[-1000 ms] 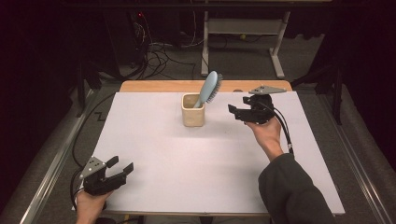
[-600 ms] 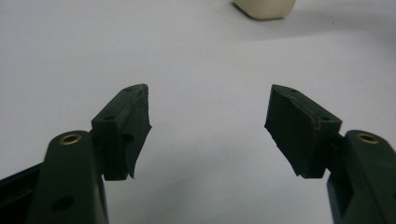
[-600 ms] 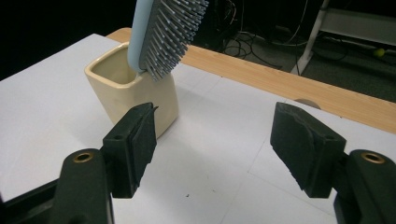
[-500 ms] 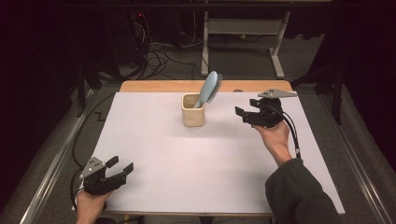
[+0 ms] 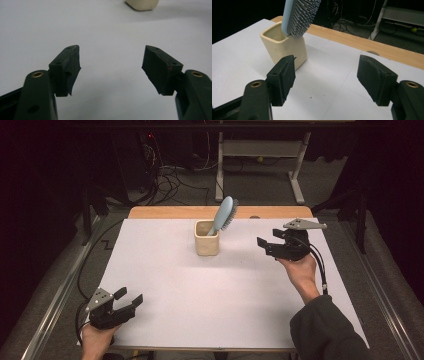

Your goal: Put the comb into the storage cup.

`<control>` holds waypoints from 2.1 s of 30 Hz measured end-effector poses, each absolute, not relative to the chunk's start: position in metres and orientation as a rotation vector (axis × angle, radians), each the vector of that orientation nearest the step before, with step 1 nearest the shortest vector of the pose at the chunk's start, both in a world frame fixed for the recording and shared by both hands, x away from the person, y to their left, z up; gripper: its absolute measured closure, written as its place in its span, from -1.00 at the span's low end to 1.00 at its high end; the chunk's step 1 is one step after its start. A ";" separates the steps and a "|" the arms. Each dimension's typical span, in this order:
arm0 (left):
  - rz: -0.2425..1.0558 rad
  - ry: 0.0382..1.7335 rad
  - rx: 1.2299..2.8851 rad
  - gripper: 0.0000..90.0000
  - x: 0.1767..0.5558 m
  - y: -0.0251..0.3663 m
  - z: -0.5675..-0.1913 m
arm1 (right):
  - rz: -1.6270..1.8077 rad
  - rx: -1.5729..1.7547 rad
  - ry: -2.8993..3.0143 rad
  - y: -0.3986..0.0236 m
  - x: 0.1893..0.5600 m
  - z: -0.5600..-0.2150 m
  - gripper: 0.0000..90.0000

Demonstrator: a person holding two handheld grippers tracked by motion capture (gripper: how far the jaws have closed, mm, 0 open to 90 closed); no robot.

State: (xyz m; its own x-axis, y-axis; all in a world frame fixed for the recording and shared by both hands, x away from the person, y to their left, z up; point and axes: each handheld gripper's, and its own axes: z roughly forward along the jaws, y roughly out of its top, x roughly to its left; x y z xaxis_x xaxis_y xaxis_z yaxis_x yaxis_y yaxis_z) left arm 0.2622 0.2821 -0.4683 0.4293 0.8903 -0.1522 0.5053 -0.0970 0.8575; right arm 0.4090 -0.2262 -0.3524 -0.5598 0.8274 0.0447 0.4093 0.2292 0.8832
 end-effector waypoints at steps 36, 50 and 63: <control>0.514 1.213 1.743 -0.31 0.262 0.282 -0.468 | 1.312 1.146 2.059 -0.250 0.387 -0.358 -0.31; 0.514 1.213 1.742 -0.31 0.262 0.282 -0.468 | 1.319 1.147 2.052 -0.256 0.380 -0.360 -0.31; 0.514 1.214 1.739 -0.31 0.262 0.282 -0.468 | 1.331 1.152 2.035 -0.267 0.370 -0.361 -0.33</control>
